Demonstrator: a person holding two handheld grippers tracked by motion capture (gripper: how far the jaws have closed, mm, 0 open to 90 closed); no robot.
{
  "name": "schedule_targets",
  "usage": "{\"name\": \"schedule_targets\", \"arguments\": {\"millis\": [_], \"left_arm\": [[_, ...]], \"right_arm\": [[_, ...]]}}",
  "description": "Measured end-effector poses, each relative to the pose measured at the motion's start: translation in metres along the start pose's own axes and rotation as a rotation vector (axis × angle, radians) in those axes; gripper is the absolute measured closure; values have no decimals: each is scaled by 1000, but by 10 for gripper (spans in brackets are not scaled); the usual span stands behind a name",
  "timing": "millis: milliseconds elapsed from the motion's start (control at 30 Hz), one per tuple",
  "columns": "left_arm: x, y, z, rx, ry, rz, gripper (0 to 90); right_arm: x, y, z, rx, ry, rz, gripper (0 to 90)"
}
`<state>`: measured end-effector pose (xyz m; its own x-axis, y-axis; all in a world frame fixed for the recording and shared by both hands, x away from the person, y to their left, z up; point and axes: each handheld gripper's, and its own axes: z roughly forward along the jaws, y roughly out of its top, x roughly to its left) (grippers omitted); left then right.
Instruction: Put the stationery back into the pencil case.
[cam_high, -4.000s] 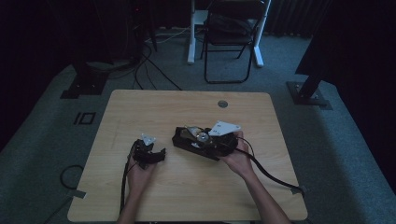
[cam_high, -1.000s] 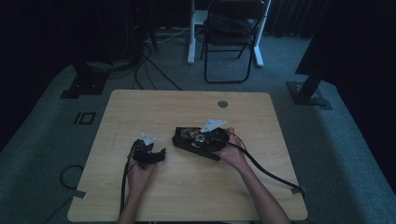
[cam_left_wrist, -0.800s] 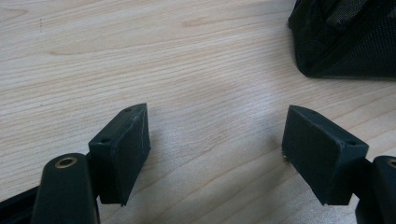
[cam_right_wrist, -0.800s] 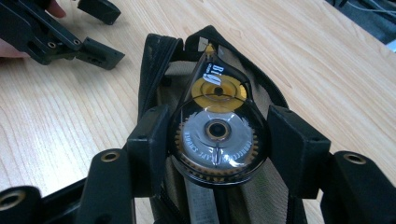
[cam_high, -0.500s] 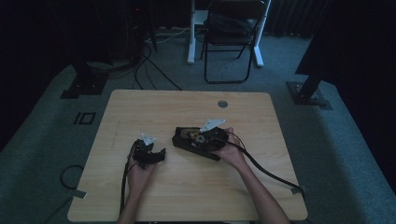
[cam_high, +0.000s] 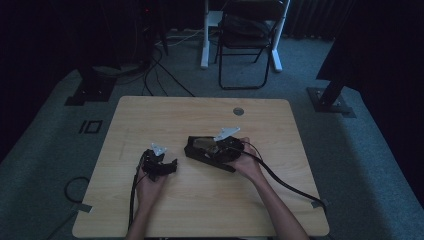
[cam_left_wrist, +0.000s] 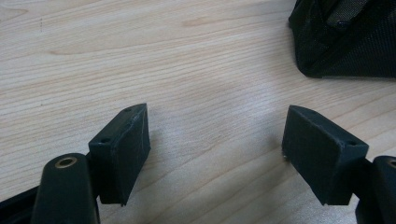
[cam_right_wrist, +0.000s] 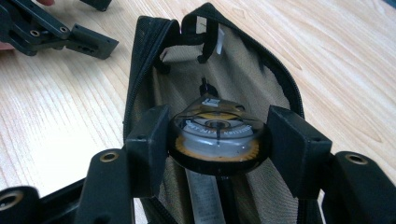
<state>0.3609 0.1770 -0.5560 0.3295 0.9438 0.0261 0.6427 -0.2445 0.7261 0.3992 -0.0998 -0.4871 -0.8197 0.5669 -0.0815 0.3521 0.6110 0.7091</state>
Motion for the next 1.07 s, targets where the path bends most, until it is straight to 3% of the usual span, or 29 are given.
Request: {"name": "schedule_targets", "arguments": {"millis": [200,233,300,400,600,800,1067], "left_arm": [[0,0,0,0,1,-2,237],[0,0,0,0,1,-2,237],[0,0,0,0,0,-4,237],[0,0,0,1,0,-5,237],[0,0,-1,5,0,-1,237],[0,0,0,2,1,-2,237],[0,0,0,2,1,-2,237]], "right_arm": [[0,2,-6,-37,-5,1,384],[1,4,-15,-78,-20,2,419],[1,4,-18,-87,-21,0,438],[5,6,-29,-125,-31,-12,543],[22,5,-57,-179,-53,-63,685],[36,-4,-69,-188,-57,-79,722],[46,-21,-70,-163,-56,-85,729]]}}
